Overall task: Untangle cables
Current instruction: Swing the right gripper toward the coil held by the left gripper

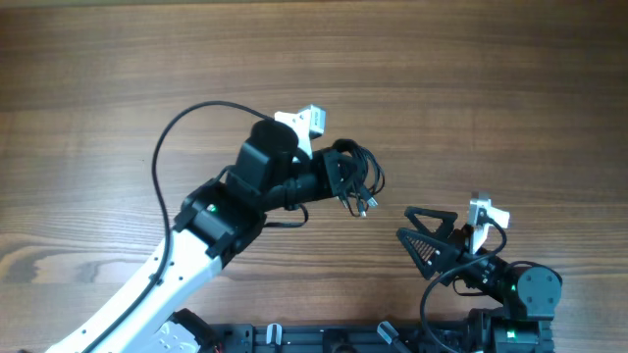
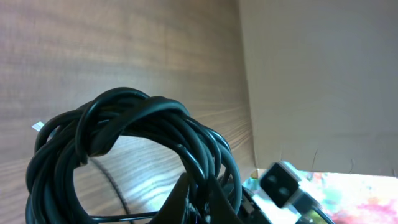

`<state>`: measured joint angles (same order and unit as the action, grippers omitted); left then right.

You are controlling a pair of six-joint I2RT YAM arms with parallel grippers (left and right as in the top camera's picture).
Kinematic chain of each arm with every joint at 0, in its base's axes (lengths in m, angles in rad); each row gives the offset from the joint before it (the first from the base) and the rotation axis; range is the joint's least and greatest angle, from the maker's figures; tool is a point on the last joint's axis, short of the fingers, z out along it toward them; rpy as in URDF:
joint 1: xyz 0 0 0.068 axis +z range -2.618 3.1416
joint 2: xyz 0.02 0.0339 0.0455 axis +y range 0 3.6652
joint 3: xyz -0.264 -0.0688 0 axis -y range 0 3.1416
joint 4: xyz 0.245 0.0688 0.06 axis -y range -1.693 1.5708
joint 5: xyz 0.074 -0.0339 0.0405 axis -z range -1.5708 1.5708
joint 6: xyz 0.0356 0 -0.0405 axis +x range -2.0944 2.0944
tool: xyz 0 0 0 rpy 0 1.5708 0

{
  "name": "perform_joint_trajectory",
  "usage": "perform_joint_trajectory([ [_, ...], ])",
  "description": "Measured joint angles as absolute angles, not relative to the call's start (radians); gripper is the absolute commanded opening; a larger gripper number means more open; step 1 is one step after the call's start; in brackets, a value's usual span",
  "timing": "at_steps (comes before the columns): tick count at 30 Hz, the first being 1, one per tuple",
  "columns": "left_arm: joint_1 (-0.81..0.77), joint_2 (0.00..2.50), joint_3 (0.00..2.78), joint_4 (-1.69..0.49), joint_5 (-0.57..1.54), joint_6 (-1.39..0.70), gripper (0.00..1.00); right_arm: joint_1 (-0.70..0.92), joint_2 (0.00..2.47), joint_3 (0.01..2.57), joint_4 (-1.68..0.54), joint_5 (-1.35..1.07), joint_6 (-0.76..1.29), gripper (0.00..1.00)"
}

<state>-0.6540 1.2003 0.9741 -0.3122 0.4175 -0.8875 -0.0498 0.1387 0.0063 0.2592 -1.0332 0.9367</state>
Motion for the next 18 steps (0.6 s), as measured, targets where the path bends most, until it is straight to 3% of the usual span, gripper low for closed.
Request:
perform_joint_trajectory([
  [18,-0.767,1.238,0.974,-0.312,0.418,-1.056,0.04,-0.050,0.139,0.006,0.278,-1.000,0.936,0.72],
])
